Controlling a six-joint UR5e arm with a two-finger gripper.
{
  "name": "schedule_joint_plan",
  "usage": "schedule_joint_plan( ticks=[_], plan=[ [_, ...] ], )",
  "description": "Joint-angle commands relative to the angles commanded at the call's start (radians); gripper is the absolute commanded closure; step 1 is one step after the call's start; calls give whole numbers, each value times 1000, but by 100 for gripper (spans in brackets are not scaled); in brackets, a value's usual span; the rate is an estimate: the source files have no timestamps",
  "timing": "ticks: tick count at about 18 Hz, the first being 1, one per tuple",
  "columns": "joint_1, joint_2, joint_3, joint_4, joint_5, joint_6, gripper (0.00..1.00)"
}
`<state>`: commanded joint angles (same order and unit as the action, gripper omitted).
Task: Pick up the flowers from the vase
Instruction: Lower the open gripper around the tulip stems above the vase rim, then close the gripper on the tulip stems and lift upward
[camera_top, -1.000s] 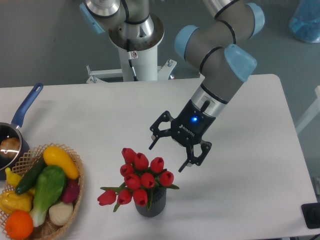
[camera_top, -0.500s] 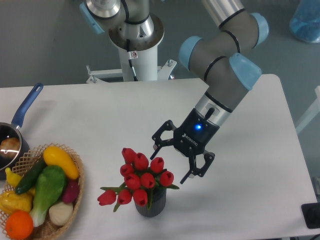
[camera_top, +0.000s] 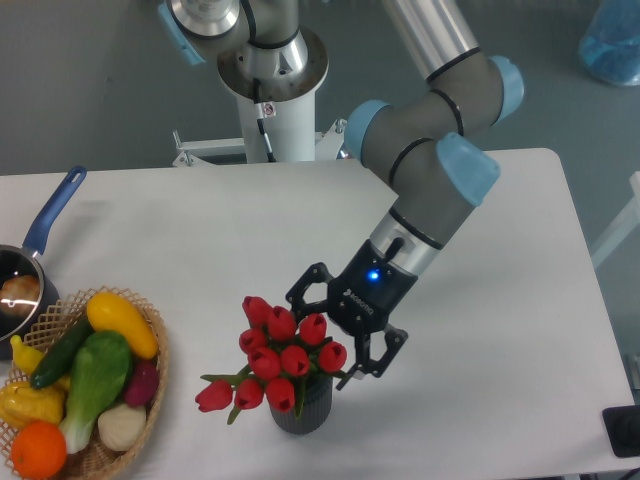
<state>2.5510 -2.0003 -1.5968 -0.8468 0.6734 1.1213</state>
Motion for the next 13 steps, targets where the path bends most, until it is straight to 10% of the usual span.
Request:
schedule_joint_plan(
  ticks=[4, 13],
  plan=[
    [5, 12, -26, 2, -6, 5, 98],
    [35, 75, -51, -2, -17, -77, 100]
  ],
)
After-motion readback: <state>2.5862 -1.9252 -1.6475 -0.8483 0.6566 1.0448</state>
